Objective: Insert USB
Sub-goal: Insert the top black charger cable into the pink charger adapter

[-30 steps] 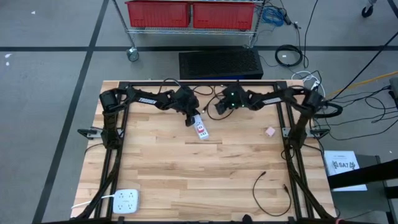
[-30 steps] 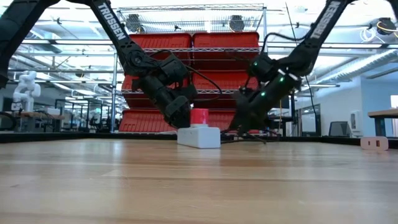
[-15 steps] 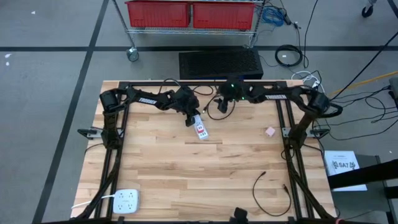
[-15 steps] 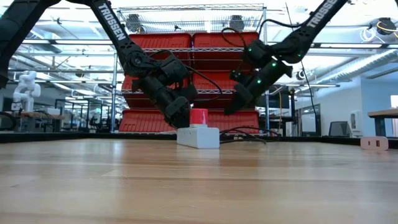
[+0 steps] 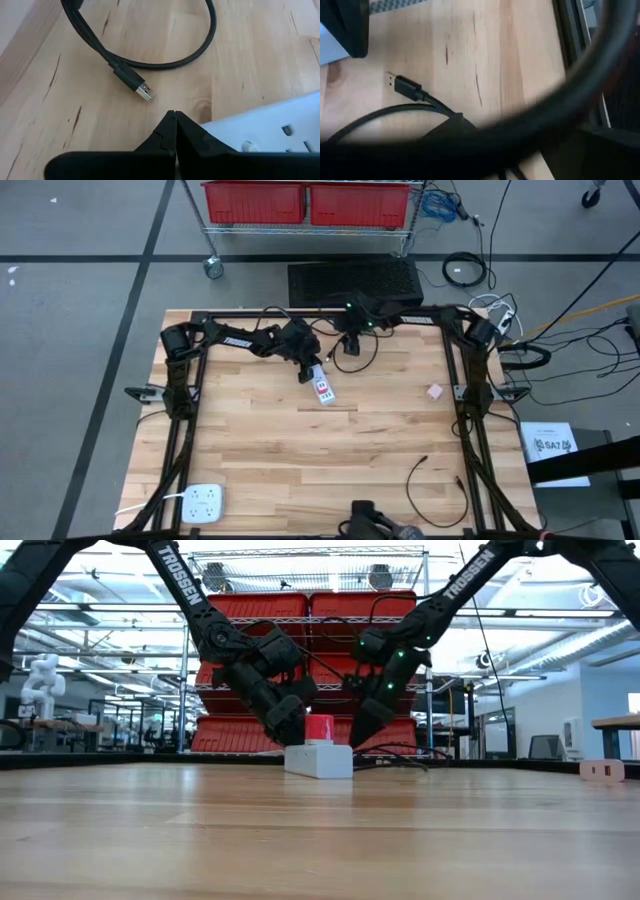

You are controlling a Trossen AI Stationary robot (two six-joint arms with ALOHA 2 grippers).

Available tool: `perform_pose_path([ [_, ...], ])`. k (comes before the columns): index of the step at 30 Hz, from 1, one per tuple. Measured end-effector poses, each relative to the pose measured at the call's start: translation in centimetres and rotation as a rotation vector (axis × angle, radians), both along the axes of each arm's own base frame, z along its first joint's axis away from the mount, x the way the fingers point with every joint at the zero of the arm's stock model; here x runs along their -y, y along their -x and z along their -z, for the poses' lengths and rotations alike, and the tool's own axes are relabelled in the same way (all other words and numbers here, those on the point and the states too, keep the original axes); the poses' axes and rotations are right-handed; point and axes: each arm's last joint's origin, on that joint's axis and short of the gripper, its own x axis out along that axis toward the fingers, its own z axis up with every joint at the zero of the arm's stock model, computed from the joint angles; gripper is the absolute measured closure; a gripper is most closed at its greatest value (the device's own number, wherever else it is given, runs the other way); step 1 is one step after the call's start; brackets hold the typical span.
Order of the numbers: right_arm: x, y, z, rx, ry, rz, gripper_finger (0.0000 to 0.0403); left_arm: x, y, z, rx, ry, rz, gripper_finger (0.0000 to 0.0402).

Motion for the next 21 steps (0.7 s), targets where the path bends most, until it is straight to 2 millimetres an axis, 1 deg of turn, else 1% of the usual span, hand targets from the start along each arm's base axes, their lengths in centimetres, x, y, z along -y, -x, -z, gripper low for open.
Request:
perform_pose_path([
  [5, -0.2, 0.1, 1.1, -0.066, -0.043, -0.053, 0.0209, 0.0, 0.0, 0.0, 0.000, -0.002, 0.004, 0.0400],
  [10, -0.4, 0.4, 1.2, -0.097, -0.066, -0.057, 0.0229, -0.2, 0.1, 0.0, 0.001, -0.004, 0.001, 0.0400],
  [12, -0.4, 0.4, 1.1, -0.094, -0.067, -0.052, 0.0243, -0.2, 0.1, 0.0, 0.001, -0.003, 0.000, 0.0400],
  [15, -0.4, 0.5, 1.1, -0.098, -0.070, -0.052, 0.0282, -0.2, 0.1, 0.0, 0.000, -0.002, -0.001, 0.0400],
  [19, -0.7, 0.8, 1.3, -0.136, -0.098, -0.052, 0.0369, -0.2, 0.1, 0.0, 0.000, 0.000, -0.002, 0.0400],
  [20, -0.7, 0.9, 1.2, -0.146, -0.103, -0.054, 0.0385, -0.2, 0.1, 0.0, 0.001, 0.000, -0.002, 0.0400],
  [21, -0.8, 1.0, 1.2, -0.155, -0.110, -0.055, 0.0392, -0.2, 0.1, 0.0, 0.001, -0.001, -0.003, 0.0400],
])
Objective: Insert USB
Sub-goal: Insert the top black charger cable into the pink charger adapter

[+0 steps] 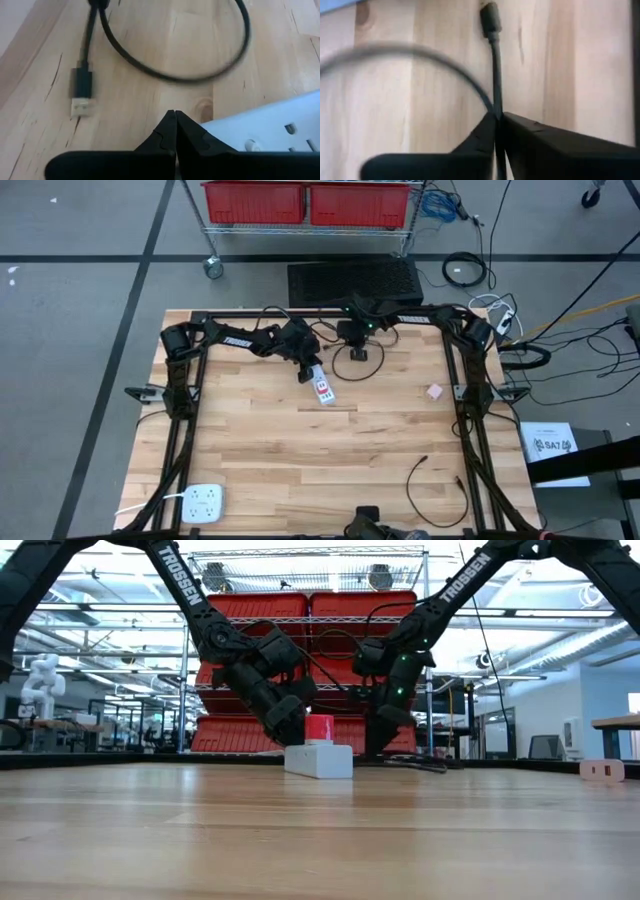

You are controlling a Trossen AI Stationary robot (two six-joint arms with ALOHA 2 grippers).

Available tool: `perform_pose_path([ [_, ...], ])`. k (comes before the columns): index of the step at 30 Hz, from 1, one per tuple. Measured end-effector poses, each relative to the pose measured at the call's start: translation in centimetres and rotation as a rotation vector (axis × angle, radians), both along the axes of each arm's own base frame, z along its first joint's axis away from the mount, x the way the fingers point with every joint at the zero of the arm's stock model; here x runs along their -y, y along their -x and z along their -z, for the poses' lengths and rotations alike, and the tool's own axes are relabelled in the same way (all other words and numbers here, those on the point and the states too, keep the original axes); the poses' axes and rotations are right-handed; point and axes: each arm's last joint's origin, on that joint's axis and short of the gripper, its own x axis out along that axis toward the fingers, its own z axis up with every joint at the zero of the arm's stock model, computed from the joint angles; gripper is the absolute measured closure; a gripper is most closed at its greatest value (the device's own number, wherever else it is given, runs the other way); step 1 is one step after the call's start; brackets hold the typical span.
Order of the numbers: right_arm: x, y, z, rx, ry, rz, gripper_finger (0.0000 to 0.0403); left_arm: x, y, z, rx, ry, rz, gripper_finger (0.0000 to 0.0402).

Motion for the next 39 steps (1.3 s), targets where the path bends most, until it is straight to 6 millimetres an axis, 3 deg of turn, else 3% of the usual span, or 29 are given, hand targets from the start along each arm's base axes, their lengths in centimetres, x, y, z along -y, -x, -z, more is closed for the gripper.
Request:
perform_pose_path([
  [5, -0.4, 0.5, -2.1, 0.020, 0.018, 0.007, 0.0394, 0.0, 0.0, -0.2, 0.006, -0.003, -0.001, 0.0400],
  [16, -3.1, 3.8, -10.3, 0.102, 0.057, 0.016, 0.0399, -0.5, 0.3, -2.4, 0.094, -0.024, 0.002, 0.0400],
  [23, -5.5, 5.8, -13.9, 0.227, -0.099, -0.065, 0.0400, -0.7, 0.4, -2.5, 0.104, -0.020, 0.002, 0.0400],
  [30, -6.8, 6.4, -14.9, 0.379, -0.358, -0.212, 0.0402, -0.7, 0.3, -2.6, 0.127, -0.011, 0.020, 0.0400],
  [39, -6.6, 7.0, -14.5, 0.360, -0.413, -0.199, 0.0403, -0.7, 0.3, -2.7, 0.139, 0.003, 0.035, 0.0400],
])
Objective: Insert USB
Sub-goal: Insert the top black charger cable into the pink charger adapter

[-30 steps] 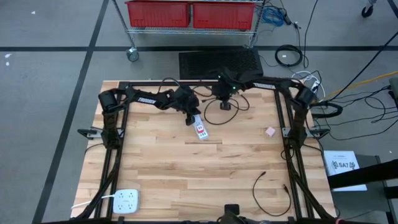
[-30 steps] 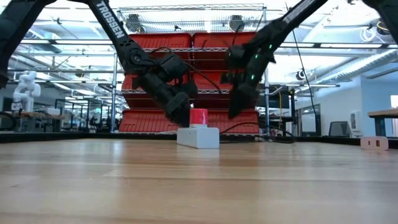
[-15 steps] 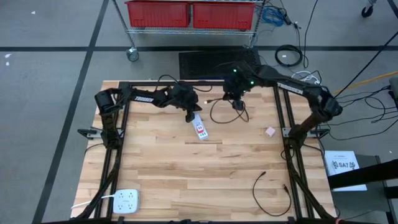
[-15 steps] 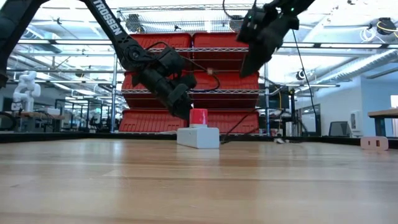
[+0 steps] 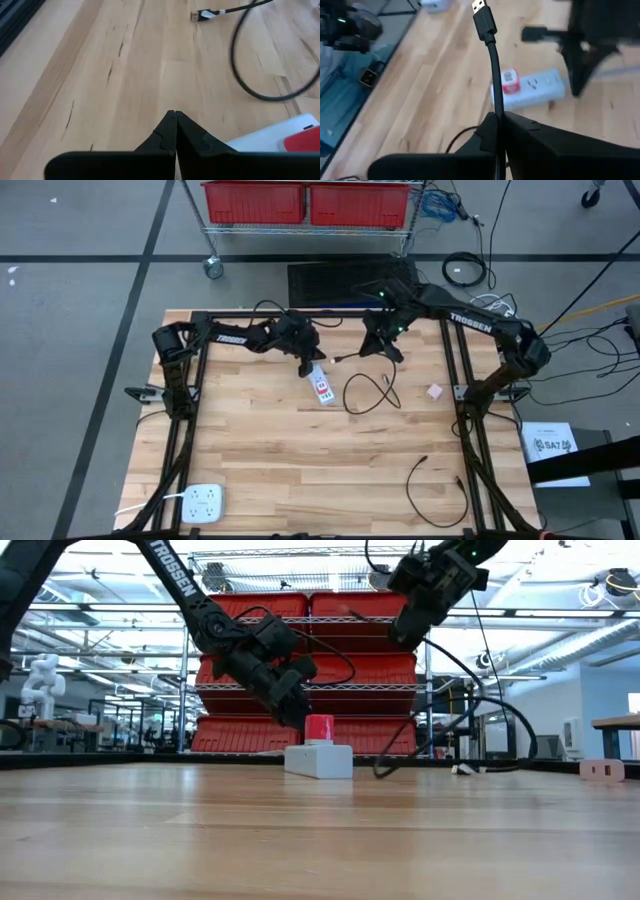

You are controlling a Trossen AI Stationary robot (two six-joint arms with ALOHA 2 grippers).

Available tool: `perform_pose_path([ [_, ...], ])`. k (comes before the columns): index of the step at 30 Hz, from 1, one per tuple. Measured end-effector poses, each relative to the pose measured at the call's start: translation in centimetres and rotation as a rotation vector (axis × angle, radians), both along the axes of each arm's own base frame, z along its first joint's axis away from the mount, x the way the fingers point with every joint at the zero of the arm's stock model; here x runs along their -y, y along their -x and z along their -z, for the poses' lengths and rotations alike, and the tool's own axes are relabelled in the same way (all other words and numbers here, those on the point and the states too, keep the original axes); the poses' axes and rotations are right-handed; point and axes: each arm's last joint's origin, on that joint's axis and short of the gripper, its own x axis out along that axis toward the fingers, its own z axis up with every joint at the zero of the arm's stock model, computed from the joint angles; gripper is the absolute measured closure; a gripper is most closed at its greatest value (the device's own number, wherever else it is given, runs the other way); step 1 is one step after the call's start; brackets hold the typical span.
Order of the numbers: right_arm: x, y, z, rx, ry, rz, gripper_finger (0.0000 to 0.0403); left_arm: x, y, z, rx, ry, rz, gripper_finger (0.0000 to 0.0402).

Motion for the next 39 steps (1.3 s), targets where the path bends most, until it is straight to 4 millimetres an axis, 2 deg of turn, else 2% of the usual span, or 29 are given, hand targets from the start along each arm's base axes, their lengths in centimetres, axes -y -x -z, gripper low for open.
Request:
perform_pose_path([
  [4, 0.6, 0.4, 0.4, -0.102, 0.062, 0.102, 0.0403, -0.4, 0.3, -1.5, 0.038, 0.028, -0.046, 0.0400],
  [9, 1.0, 0.0, 1.4, -0.159, 0.061, 0.120, 0.0403, -0.9, 0.7, -4.3, 0.106, 0.024, -0.084, 0.0400],
  [14, 1.8, -1.2, 3.9, -0.246, 0.043, 0.133, 0.0403, -0.2, 0.8, -5.9, 0.152, 0.015, -0.039, 0.0381],
  [20, 2.2, -2.8, 6.7, -0.302, 0.015, 0.113, 0.0403, 1.5, 0.2, -6.1, 0.146, 0.021, 0.002, 0.0301],
  [26, 2.3, -4.1, 7.6, -0.271, 0.038, 0.097, 0.0403, 3.6, -1.0, -6.3, 0.086, -0.053, -0.024, 0.0229],
  [31, 2.4, -4.5, 7.5, -0.237, 0.052, 0.110, 0.0402, 4.9, -1.9, -6.9, 0.028, -0.162, -0.062, 0.0208],
  [39, 2.5, -4.8, 7.4, -0.216, 0.056, 0.126, 0.0402, 5.8, -2.5, -7.7, 0.019, -0.190, -0.071, 0.0205],
])
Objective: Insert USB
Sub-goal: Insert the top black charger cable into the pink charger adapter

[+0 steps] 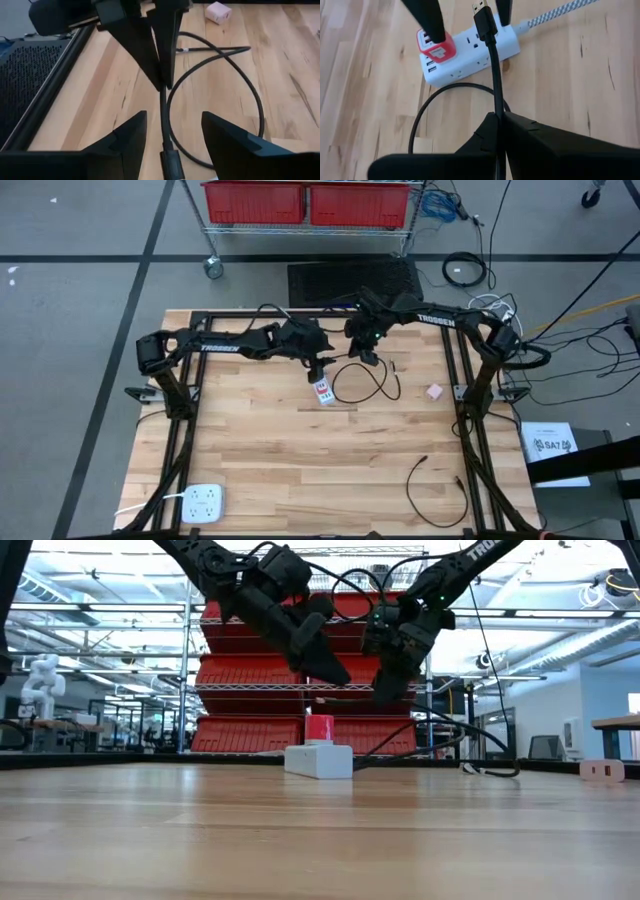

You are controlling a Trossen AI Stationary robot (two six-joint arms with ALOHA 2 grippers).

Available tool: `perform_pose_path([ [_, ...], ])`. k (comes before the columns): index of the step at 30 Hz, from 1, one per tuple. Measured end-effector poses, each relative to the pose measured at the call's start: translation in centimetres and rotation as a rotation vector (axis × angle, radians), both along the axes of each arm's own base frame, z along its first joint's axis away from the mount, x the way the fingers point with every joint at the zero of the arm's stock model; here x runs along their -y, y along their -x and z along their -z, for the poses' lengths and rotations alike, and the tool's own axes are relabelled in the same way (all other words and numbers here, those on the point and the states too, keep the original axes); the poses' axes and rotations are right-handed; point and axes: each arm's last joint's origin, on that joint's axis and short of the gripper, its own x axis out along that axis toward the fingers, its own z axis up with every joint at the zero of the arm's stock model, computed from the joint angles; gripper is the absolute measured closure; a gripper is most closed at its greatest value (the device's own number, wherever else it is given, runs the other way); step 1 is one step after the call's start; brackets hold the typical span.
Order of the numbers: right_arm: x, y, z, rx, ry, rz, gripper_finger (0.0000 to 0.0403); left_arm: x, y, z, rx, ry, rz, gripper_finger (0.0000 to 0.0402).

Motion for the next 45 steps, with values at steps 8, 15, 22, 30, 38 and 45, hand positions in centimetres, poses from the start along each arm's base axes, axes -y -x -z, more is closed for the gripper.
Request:
perform_pose_path([
  [8, -0.8, -0.6, -0.1, 0.012, 0.006, -0.023, 0.0402, 0.3, 0.1, 0.2, -0.053, -0.021, -0.041, 0.0205],
  [15, -1.4, -1.2, -0.1, 0.022, 0.002, -0.023, 0.0402, 1.2, -0.2, 0.3, -0.054, -0.023, -0.018, 0.0205],
  [22, -1.4, -1.2, -0.2, 0.017, -0.012, 0.002, 0.0402, 2.1, -0.5, 0.4, -0.068, -0.044, -0.017, 0.0207],
  [30, -1.3, -1.2, -0.2, 0.010, -0.024, 0.022, 0.0402, 2.1, -1.1, 2.1, -0.125, -0.075, -0.058, 0.0238],
  [38, -1.4, -1.2, -0.2, 0.011, -0.024, 0.020, 0.0402, 2.4, -1.5, 1.7, -0.081, -0.108, -0.075, 0.0290],
  [45, -1.4, -1.1, -0.2, 0.003, -0.028, 0.019, 0.0403, 2.6, -1.7, 1.3, -0.084, -0.161, -0.057, 0.0392],
])
